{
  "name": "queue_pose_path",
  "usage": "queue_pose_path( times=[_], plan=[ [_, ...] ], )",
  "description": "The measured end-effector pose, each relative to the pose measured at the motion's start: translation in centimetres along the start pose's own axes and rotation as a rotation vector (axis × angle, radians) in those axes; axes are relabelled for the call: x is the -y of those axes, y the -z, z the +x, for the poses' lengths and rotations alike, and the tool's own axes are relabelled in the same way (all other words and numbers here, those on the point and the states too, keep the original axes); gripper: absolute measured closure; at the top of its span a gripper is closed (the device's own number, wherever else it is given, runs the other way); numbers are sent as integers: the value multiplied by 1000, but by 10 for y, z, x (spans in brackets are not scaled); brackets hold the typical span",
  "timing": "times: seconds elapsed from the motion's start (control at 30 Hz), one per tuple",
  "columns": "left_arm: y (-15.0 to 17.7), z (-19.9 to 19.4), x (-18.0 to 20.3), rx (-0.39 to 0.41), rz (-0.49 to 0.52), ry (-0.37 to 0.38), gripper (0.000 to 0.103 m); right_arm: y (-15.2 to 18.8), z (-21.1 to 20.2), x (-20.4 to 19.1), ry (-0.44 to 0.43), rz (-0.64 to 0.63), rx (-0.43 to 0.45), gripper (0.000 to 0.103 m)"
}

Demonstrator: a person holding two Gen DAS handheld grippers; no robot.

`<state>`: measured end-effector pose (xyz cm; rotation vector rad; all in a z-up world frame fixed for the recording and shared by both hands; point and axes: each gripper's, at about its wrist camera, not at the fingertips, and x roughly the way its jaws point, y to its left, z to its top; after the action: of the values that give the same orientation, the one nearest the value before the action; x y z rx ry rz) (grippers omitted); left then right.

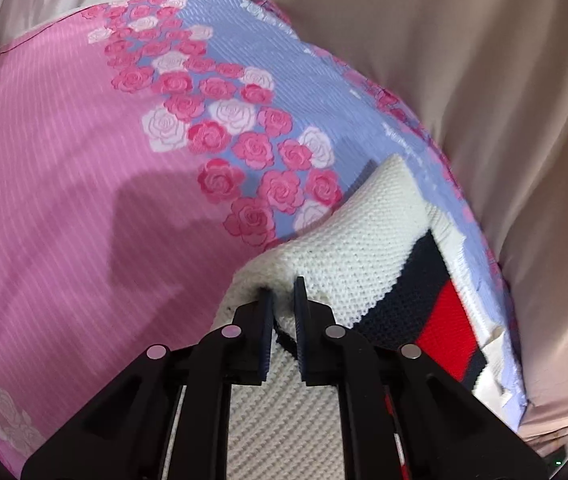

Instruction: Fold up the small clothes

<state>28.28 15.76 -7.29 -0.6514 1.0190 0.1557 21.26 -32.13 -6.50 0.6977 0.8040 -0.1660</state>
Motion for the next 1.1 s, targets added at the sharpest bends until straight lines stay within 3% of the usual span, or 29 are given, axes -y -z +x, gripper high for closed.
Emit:
queue_pose_path(
  times=[0.03,0.1,0.13,0.2,0.27,0.33,0.4,0.5,0.57,0.6,0.67,0.8,0.93,1.03,1.1],
  plan=[
    [0,3,-1,-2,-5,-2,94,1,-3,-1,11,-26,10,97],
    [0,2,3,3,6,-13,94,6,20,6,97,-75,-74,97],
    [0,1,4,1,14,-14,93,10,28,9,94,-92,-75,100],
    [-2,2,1,-7,19,-5,93,5,12,1,126,-104,-78,97],
    [-3,3,-4,-11,12,9,93,4,-21,-13,173,-118,7,87],
    [-4,4,-5,-15,24,17,93,7,-47,-43,217,-194,98,84],
    [-3,4,-6,-16,30,28,92,0,-36,-77,123,-267,56,84],
    [-3,5,-7,-20,37,40,92,13,21,-166,-90,-452,-116,84],
    [-4,5,-8,-27,43,50,92,26,66,-210,-156,-529,-233,85],
    [-5,6,-9,-33,49,56,92,32,89,-227,-162,-549,-283,93],
    [-7,7,-11,-43,65,71,92,44,136,-256,-156,-588,-361,94],
    [-9,8,-14,-48,100,98,92,53,190,-293,-108,-614,-377,103],
    [-8,9,-11,-40,137,95,92,44,208,-311,-96,-563,-341,103],
    [-8,9,-10,-48,136,91,92,43,199,-320,-39,-601,-313,103],
    [-9,9,-12,-57,123,95,92,42,170,-314,-71,-603,-242,101]
  ],
)
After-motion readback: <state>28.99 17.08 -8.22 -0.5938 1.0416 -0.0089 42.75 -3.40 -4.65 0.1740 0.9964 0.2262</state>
